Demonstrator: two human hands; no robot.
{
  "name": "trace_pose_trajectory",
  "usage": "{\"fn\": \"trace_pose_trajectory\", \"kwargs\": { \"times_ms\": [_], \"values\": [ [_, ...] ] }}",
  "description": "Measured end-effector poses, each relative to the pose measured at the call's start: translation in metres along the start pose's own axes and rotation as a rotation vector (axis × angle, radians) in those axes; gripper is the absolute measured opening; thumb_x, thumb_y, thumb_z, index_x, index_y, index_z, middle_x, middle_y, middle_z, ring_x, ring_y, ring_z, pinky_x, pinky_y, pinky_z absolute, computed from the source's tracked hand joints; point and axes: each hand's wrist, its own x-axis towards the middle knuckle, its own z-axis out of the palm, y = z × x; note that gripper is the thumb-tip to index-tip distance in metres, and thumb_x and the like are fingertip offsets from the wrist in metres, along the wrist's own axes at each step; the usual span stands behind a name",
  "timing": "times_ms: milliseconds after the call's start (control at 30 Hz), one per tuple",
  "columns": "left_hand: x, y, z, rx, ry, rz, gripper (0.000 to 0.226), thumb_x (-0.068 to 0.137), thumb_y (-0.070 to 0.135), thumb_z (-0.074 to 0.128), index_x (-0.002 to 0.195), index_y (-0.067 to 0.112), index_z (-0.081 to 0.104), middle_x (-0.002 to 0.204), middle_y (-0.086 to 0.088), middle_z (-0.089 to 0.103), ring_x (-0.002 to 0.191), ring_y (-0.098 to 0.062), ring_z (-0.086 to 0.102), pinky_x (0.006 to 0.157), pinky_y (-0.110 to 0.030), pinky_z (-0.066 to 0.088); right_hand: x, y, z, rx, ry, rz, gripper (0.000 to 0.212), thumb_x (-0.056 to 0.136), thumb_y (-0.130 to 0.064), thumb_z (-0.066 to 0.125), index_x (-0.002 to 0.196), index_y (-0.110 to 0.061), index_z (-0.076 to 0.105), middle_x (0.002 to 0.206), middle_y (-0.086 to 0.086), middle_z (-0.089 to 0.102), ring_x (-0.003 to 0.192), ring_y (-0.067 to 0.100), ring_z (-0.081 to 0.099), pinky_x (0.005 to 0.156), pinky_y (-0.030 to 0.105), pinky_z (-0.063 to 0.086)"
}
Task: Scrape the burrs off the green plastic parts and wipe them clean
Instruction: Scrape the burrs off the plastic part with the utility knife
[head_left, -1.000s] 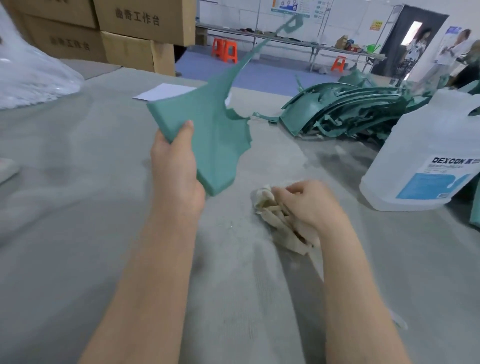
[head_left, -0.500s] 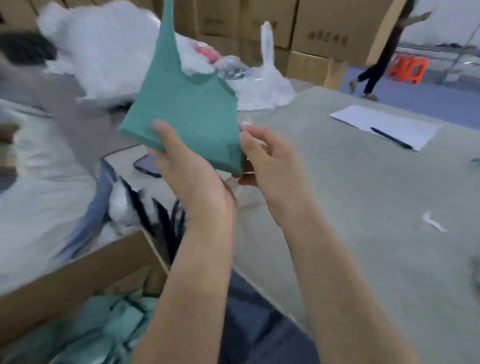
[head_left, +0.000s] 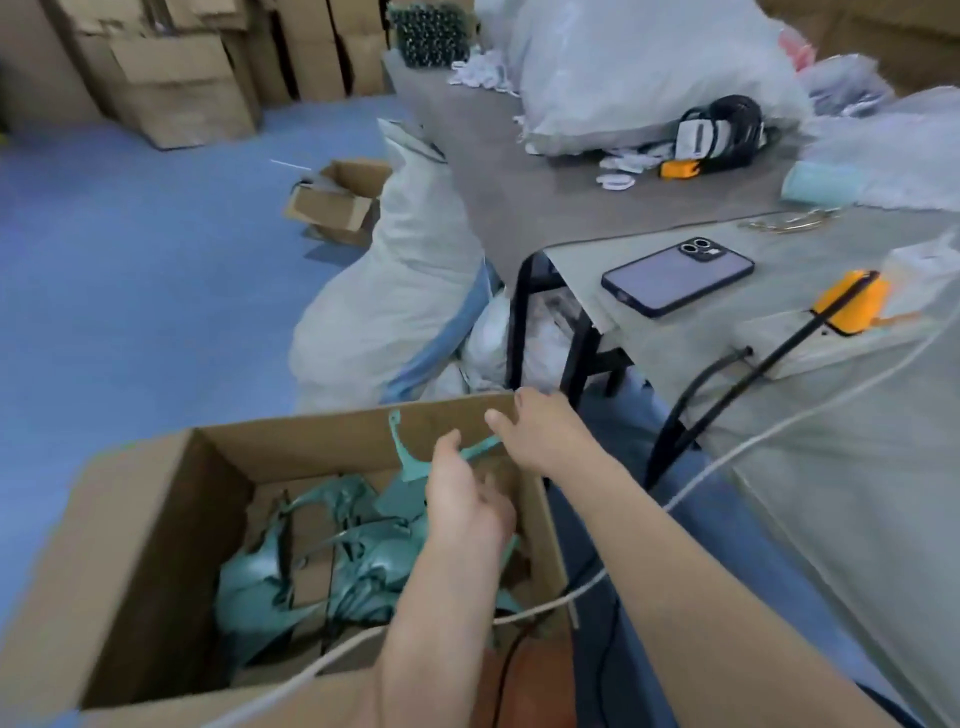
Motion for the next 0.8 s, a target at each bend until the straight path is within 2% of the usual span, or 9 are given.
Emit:
{"fn": "trace_pose_trajectory", "kwargs": {
  "times_ms": [67,167,267,333,400,500,600,700,800],
  "values": [
    [-0.002,-0.006,-0.005,0.032,0.038,-0.010,0.049,0.098,0.032,0.048,0.141,0.008,0.041,0.139,-0.010,0.049,0.123,-0.023,0.051,0.104,-0.037,0.035,-0.005,0.007,0.003,-0.057,-0.060,-0.035,0.055,0.103,-0.040,0.040,0.143,-0.003,0.038,0.149,0.021,0.036,0.135,0.032,0.038,0.105,0.038,0.037],
    [-0.014,-0.016,0.012,0.151,-0.022,0.180,0.042,0.096,0.028,0.049,0.135,0.012,0.049,0.127,-0.008,0.058,0.111,-0.020,0.058,0.101,-0.034,0.042,-0.026,0.011,-0.019,0.082,-0.049,-0.115,0.045,0.102,-0.035,0.044,0.136,-0.007,0.050,0.135,0.012,0.056,0.123,0.026,0.052,0.098,0.033,0.042],
    [-0.050,-0.030,0.055,0.257,-0.247,0.444,0.036,0.094,0.029,0.051,0.129,0.022,0.056,0.132,-0.003,0.058,0.118,-0.014,0.057,0.103,-0.037,0.044,-0.064,0.017,-0.069,0.342,0.088,-0.207,0.037,0.100,-0.034,0.048,0.129,-0.015,0.059,0.120,0.005,0.067,0.107,0.018,0.062,0.089,0.029,0.048],
    [-0.086,-0.046,0.090,0.221,-0.477,0.567,0.023,0.093,0.026,0.054,0.115,0.026,0.061,0.115,0.010,0.067,0.105,0.002,0.062,0.089,-0.020,0.048,-0.098,0.031,-0.111,0.474,0.303,-0.282,0.028,0.100,-0.026,0.049,0.123,-0.014,0.062,0.112,0.003,0.069,0.101,0.016,0.064,0.091,0.032,0.050],
    [-0.127,-0.073,0.122,0.181,-0.737,0.587,0.018,0.089,0.024,0.054,0.105,0.028,0.061,0.103,0.017,0.069,0.094,0.010,0.062,0.075,-0.010,0.045,-0.142,0.057,-0.152,0.636,0.511,-0.287,0.019,0.101,-0.018,0.049,0.110,-0.016,0.065,0.096,0.000,0.070,0.086,0.010,0.066,0.085,0.031,0.051],
    [-0.185,-0.137,0.154,0.275,-1.013,0.420,0.017,0.091,0.023,0.049,0.103,0.029,0.059,0.107,0.017,0.068,0.098,0.009,0.061,0.073,-0.009,0.044,-0.218,0.110,-0.196,0.810,0.811,-0.138,0.015,0.101,-0.021,0.048,0.104,-0.020,0.062,0.087,-0.003,0.069,0.073,0.007,0.066,0.077,0.028,0.055],
    [-0.234,-0.222,0.163,0.436,-1.177,0.060,0.014,0.097,0.019,0.044,0.102,0.022,0.057,0.101,0.014,0.064,0.092,0.006,0.062,0.069,-0.013,0.044,-0.291,0.172,-0.210,0.890,1.115,0.103,0.016,0.100,-0.023,0.050,0.098,-0.018,0.065,0.090,0.002,0.072,0.074,0.011,0.068,0.077,0.028,0.056],
    [-0.272,-0.307,0.150,0.651,-1.214,-0.267,0.012,0.098,0.018,0.043,0.103,0.019,0.055,0.094,0.011,0.059,0.092,-0.003,0.059,0.071,-0.019,0.042,-0.353,0.230,-0.202,0.980,1.349,0.353,0.015,0.099,-0.020,0.050,0.099,-0.014,0.065,0.088,0.001,0.069,0.072,0.013,0.065,0.075,0.027,0.054],
    [-0.299,-0.380,0.127,0.861,-1.211,-0.398,0.012,0.096,0.013,0.041,0.092,0.014,0.053,0.078,0.006,0.052,0.068,-0.005,0.049,0.061,-0.020,0.036,-0.401,0.284,-0.184,1.039,1.538,0.556,0.020,0.100,-0.013,0.047,0.109,-0.007,0.063,0.097,0.004,0.063,0.073,0.014,0.060,0.073,0.026,0.052]
  ]
}}
